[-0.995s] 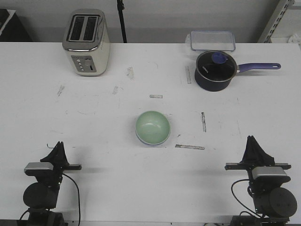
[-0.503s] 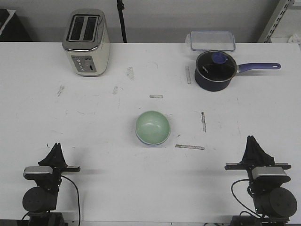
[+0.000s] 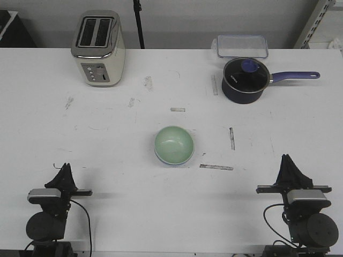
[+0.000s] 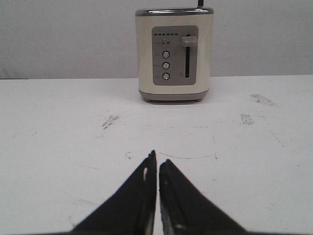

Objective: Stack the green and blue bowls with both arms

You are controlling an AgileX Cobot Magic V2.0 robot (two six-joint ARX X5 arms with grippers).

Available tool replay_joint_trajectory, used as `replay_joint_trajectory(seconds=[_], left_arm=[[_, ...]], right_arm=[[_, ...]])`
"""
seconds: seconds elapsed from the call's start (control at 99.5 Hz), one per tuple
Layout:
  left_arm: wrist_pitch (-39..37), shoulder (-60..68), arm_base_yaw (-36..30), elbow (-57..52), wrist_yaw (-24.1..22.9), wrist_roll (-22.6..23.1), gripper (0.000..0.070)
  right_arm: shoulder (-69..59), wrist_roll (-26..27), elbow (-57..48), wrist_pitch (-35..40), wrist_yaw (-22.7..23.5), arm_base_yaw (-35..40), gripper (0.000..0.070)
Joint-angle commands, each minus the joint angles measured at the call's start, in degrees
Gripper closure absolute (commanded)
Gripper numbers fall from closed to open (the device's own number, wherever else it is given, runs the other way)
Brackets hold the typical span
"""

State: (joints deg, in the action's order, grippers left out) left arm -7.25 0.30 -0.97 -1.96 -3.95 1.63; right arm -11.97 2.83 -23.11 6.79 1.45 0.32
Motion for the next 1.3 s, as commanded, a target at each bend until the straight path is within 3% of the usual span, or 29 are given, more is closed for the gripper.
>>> replay_joint_trajectory(seconds=[0.0,0.915,1.287], left_arm=[[-0.9,-0.11,0.11,1.27,0.31,0.28,0.0698],[-0.92,-0.11,0.11,1.27,0.31,0.28,0.0698],[-0.92,-0.11,0.11,1.27,0.31,0.28,0.0698]], right_arm=[[0.09,0.17,-0.07,-0.72,0.0,0.04,0.0685],[0.83,0.11,0.13,0.17,-0.76,0.04,0.0685],[11.93,0.13,12.92,-2.32,-2.47,0.11,0.0685]])
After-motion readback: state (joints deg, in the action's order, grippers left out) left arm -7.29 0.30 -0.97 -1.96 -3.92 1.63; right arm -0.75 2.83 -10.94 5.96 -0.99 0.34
